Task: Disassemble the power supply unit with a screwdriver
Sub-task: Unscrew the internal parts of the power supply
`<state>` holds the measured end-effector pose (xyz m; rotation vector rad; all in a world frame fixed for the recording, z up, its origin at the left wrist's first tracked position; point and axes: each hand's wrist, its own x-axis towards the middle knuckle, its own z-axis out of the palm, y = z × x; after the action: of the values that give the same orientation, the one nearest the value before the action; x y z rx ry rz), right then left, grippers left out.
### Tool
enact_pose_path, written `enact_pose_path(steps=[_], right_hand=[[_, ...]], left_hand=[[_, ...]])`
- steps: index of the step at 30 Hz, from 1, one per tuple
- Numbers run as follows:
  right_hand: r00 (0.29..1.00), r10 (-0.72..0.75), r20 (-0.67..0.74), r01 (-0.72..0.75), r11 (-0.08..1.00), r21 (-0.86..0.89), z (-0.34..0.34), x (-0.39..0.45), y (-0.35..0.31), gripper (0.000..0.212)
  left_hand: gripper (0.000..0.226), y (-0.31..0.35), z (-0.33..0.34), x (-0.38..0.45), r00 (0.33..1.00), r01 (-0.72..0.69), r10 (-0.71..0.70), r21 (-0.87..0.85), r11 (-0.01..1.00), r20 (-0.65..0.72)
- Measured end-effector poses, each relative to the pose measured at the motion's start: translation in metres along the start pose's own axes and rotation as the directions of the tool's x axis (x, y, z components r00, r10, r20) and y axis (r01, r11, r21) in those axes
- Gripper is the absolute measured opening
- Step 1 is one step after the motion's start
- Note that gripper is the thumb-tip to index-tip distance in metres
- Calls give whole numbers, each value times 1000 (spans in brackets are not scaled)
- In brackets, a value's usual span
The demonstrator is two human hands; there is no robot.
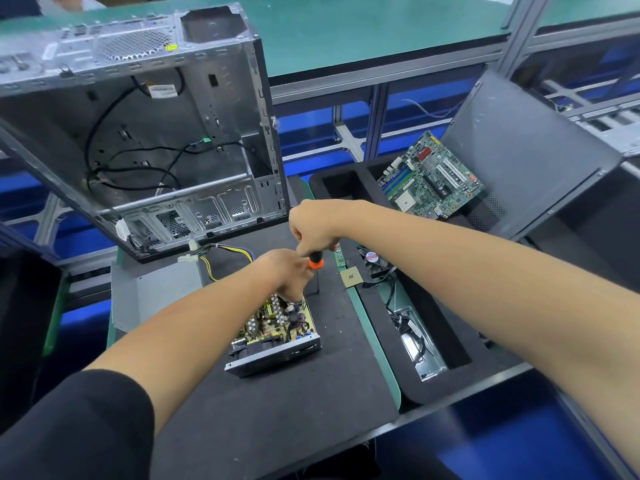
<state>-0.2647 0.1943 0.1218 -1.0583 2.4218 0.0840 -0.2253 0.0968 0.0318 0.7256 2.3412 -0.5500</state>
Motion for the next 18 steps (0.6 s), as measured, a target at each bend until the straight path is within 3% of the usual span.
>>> enact_pose_path(steps=[2,8,11,14,18], right_hand=[[1000,4,6,-3,1000,-2,0,3,-2,27],[997,28,67,-29,1000,10,-2,5,2,24],[995,31,97,-34,999,26,-6,3,8,19],[992,56,116,-63,996,57,-7,3,13,17],[976,102,192,-114,992,52,-3,4,17,18]], left_hand=[[7,0,-5,2,999,-11,11,0,1000,41],[22,2,-1,7,999,12,-11,-18,1000,48],[26,2,0,5,1000,4,0,-208,978,17],[19,-11,5,0,986,-36,-56,-533,845,-155],[30,-31,17,-7,959,-37,-135,-584,811,-248]])
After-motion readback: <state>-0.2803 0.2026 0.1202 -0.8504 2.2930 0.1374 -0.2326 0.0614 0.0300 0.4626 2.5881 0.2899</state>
